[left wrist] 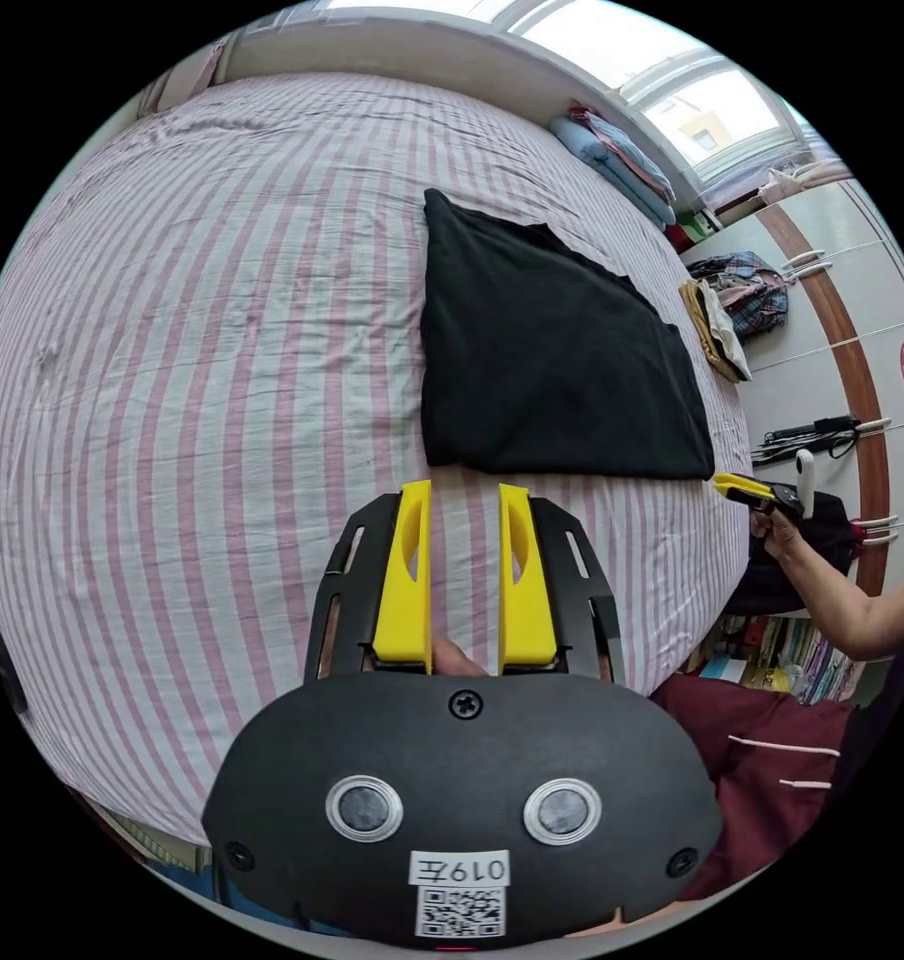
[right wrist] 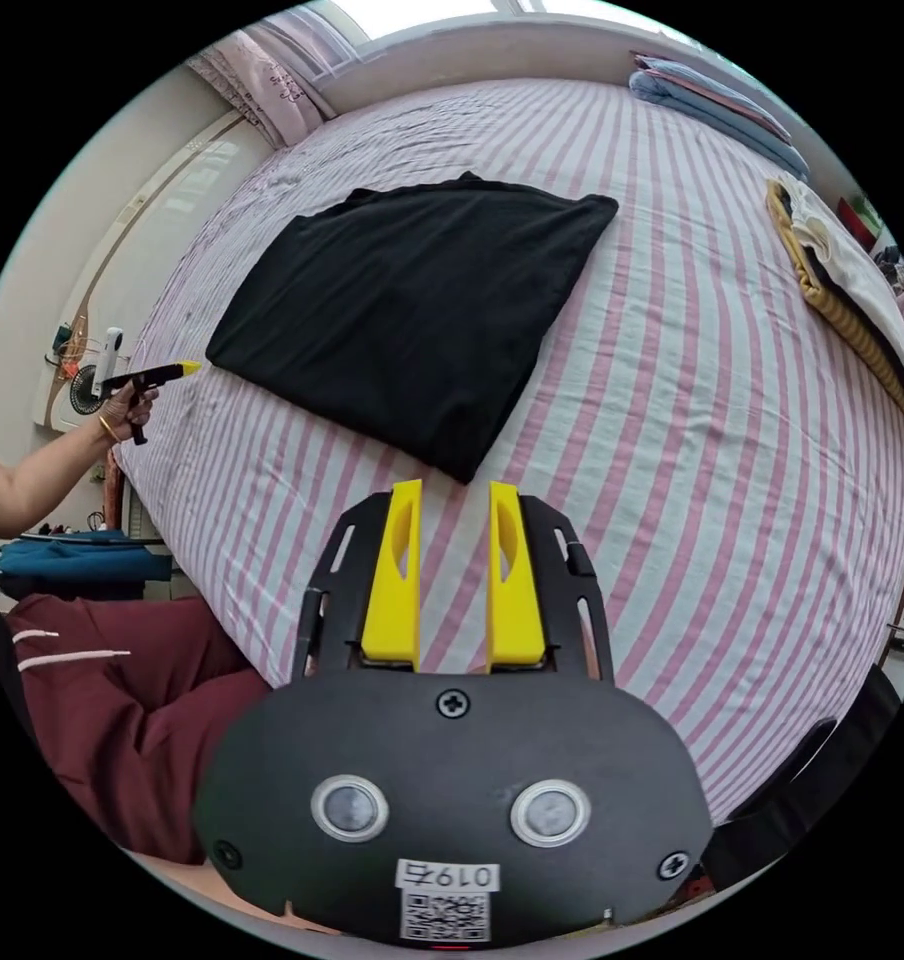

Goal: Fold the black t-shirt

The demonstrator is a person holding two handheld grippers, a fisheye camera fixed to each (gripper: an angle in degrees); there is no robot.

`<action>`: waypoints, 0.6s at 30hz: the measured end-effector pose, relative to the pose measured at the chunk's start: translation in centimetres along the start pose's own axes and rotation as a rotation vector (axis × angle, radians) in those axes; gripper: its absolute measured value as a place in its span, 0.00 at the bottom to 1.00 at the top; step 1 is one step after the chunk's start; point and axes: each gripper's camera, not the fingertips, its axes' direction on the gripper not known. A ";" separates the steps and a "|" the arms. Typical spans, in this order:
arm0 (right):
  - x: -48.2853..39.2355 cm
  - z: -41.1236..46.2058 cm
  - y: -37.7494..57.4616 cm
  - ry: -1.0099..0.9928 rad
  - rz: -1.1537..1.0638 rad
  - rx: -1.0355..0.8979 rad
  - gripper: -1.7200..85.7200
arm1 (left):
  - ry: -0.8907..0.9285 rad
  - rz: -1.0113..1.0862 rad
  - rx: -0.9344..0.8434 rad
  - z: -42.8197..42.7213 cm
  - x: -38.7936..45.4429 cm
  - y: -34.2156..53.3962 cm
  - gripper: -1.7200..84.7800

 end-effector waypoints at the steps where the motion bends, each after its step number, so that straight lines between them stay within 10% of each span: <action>1: -0.2 0.6 -0.2 0.028 -0.034 -0.009 0.15 | 0.021 -0.001 -0.002 0.5 -0.6 0.1 0.12; 18: 0.3 2.5 -1.6 0.028 -0.146 -0.042 0.15 | -0.016 0.148 0.030 3.6 -2.4 0.2 0.11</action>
